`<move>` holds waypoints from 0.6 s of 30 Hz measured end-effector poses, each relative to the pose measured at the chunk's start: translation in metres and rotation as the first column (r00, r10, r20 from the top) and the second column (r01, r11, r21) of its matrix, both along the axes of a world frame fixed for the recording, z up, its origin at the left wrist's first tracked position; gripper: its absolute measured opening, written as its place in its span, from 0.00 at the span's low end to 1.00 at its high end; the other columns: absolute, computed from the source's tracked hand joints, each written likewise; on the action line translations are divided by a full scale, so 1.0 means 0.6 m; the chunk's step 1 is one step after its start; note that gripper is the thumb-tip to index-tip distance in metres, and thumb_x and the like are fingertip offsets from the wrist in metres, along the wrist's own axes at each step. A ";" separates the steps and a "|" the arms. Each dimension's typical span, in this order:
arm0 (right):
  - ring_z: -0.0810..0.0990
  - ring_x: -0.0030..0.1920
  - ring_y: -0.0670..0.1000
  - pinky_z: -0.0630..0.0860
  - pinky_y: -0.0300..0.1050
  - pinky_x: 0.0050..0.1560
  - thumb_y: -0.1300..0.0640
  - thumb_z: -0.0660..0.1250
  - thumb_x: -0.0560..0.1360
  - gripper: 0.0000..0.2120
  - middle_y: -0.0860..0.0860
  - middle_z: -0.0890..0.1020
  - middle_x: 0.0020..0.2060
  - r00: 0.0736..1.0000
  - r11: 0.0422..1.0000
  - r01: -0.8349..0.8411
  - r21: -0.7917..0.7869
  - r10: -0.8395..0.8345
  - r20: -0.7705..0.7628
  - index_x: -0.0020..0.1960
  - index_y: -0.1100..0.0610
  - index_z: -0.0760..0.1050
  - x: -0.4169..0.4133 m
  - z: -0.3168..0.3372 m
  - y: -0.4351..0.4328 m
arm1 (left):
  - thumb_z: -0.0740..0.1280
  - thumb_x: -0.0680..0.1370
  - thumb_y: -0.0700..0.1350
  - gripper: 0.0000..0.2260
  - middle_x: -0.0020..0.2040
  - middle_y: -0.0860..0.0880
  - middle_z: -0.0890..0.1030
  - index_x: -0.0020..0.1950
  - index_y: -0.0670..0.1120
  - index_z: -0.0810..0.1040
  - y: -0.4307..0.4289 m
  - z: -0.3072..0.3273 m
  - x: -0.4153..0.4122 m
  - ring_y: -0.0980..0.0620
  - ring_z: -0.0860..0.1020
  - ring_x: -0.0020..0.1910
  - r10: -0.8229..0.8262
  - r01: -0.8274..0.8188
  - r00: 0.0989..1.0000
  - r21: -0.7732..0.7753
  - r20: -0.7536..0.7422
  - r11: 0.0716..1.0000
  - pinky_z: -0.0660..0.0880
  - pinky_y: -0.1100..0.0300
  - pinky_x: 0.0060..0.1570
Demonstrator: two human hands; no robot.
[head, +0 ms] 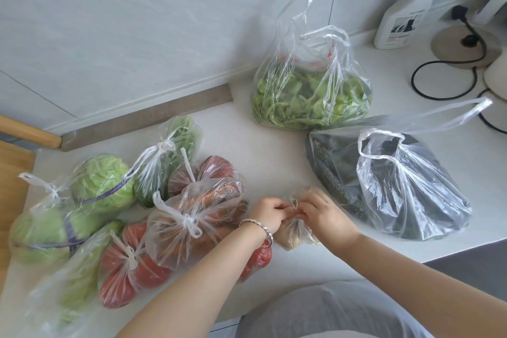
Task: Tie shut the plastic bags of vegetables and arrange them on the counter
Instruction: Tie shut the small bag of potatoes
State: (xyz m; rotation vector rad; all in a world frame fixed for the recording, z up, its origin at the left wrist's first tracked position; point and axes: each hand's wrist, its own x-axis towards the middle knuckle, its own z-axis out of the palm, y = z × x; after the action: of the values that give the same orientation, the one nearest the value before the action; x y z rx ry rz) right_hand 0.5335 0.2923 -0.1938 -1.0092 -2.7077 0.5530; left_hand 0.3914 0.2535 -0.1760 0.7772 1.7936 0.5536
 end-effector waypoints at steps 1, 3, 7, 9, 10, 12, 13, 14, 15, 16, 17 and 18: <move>0.78 0.42 0.53 0.79 0.43 0.38 0.51 0.57 0.70 0.14 0.51 0.81 0.37 0.998 0.999 0.003 0.041 -0.006 0.069 0.34 0.55 0.78 0.002 0.003 0.001 | 0.67 0.74 0.41 0.07 0.34 0.47 0.78 0.48 0.39 0.81 0.002 0.000 0.001 0.51 0.74 0.35 -0.019 0.019 0.999 0.008 -0.051 1.000 0.72 0.57 0.42; 0.71 0.47 0.52 0.75 0.46 0.43 0.50 0.56 0.71 0.15 0.49 0.80 0.38 0.991 0.992 -0.013 0.124 -0.004 0.134 0.33 0.53 0.77 0.009 0.004 -0.002 | 0.67 0.74 0.43 0.07 0.42 0.44 0.82 0.48 0.41 0.81 0.005 -0.004 -0.001 0.50 0.75 0.41 -0.094 0.101 0.970 0.021 -0.223 0.995 0.71 0.58 0.45; 0.68 0.45 0.51 0.63 0.44 0.45 0.51 0.55 0.72 0.14 0.46 0.79 0.36 0.986 0.968 -0.097 0.230 0.063 0.152 0.34 0.52 0.77 0.029 -0.007 -0.012 | 0.65 0.75 0.40 0.07 0.49 0.44 0.83 0.48 0.41 0.82 0.000 -0.015 -0.002 0.47 0.78 0.49 -0.165 0.183 0.895 0.003 -0.414 0.983 0.66 0.65 0.42; 0.68 0.44 0.51 0.63 0.43 0.44 0.51 0.54 0.72 0.14 0.45 0.79 0.36 0.979 0.978 -0.101 0.180 0.066 0.191 0.34 0.52 0.77 0.029 -0.006 -0.015 | 0.64 0.75 0.40 0.07 0.50 0.43 0.83 0.48 0.41 0.81 0.000 -0.016 0.002 0.45 0.78 0.50 -0.160 0.168 0.881 -0.021 -0.445 0.985 0.69 0.62 0.45; 0.68 0.44 0.50 0.65 0.42 0.45 0.51 0.54 0.72 0.15 0.45 0.79 0.36 0.976 0.987 -0.089 0.133 0.060 0.210 0.34 0.51 0.77 0.025 -0.002 -0.014 | 0.63 0.75 0.39 0.08 0.51 0.43 0.83 0.48 0.42 0.81 0.001 -0.013 0.003 0.45 0.78 0.51 -0.172 0.180 0.869 -0.027 -0.463 0.983 0.70 0.61 0.47; 0.71 0.48 0.50 0.71 0.43 0.48 0.52 0.58 0.73 0.12 0.46 0.79 0.40 0.974 1.000 -0.026 -0.017 0.030 0.226 0.38 0.52 0.78 0.016 0.019 -0.010 | 0.61 0.76 0.39 0.09 0.54 0.44 0.80 0.50 0.43 0.80 0.007 -0.004 -0.001 0.45 0.77 0.53 -0.215 0.233 0.839 -0.026 -0.500 0.972 0.72 0.58 0.52; 0.72 0.51 0.50 0.72 0.46 0.50 0.53 0.61 0.74 0.09 0.47 0.78 0.44 0.977 0.991 0.015 -0.133 0.013 0.211 0.42 0.54 0.79 0.015 0.037 -0.001 | 0.60 0.76 0.38 0.10 0.57 0.44 0.77 0.51 0.44 0.79 0.014 0.004 -0.005 0.45 0.77 0.54 -0.227 0.258 0.825 -0.012 -0.518 0.966 0.72 0.57 0.54; 0.73 0.51 0.50 0.72 0.46 0.52 0.53 0.64 0.74 0.07 0.48 0.77 0.46 0.983 0.969 0.049 -0.240 -0.004 0.183 0.45 0.55 0.78 0.018 0.058 0.010 | 0.59 0.76 0.38 0.11 0.59 0.44 0.74 0.53 0.45 0.78 0.023 0.014 -0.009 0.45 0.76 0.54 -0.226 0.276 0.812 0.012 -0.538 0.961 0.71 0.56 0.56; 0.74 0.48 0.48 0.72 0.45 0.51 0.54 0.65 0.74 0.05 0.48 0.76 0.45 0.991 0.932 0.058 -0.357 -0.012 0.131 0.46 0.55 0.77 0.025 0.084 0.020 | 0.59 0.76 0.37 0.12 0.60 0.45 0.72 0.56 0.46 0.77 0.032 0.029 -0.012 0.45 0.76 0.54 -0.211 0.280 0.807 0.044 -0.551 0.959 0.70 0.57 0.58; 0.74 0.43 0.46 0.72 0.42 0.48 0.55 0.66 0.74 0.04 0.48 0.76 0.42 0.999 0.909 0.040 -0.414 -0.024 0.042 0.45 0.56 0.77 0.035 0.112 0.033 | 0.60 0.76 0.38 0.12 0.61 0.45 0.71 0.58 0.46 0.75 0.045 0.046 -0.009 0.46 0.76 0.54 -0.185 0.278 0.817 0.091 -0.546 0.956 0.69 0.59 0.58; 0.73 0.38 0.42 0.72 0.39 0.44 0.57 0.67 0.73 0.03 0.46 0.76 0.38 0.997 0.909 0.013 -0.416 -0.044 -0.065 0.44 0.56 0.77 0.045 0.142 0.046 | 0.60 0.76 0.39 0.13 0.62 0.46 0.71 0.61 0.46 0.73 0.059 0.064 -0.004 0.47 0.76 0.52 -0.163 0.276 0.838 0.147 -0.521 0.950 0.68 0.61 0.57; 0.73 0.36 0.40 0.72 0.35 0.41 0.57 0.68 0.72 0.02 0.45 0.75 0.36 0.983 0.931 0.000 -0.366 -0.068 -0.172 0.43 0.55 0.77 0.054 0.170 0.058 | 0.61 0.76 0.40 0.15 0.63 0.46 0.71 0.63 0.45 0.71 0.072 0.083 0.003 0.48 0.76 0.50 -0.155 0.285 0.858 0.203 -0.490 0.937 0.67 0.63 0.56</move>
State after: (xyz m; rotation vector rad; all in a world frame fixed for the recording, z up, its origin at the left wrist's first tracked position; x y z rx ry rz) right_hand 0.5661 0.3274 -0.0915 -1.0254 -2.4711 1.1164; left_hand 0.3933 0.2968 -0.1264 1.3867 2.0484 0.4863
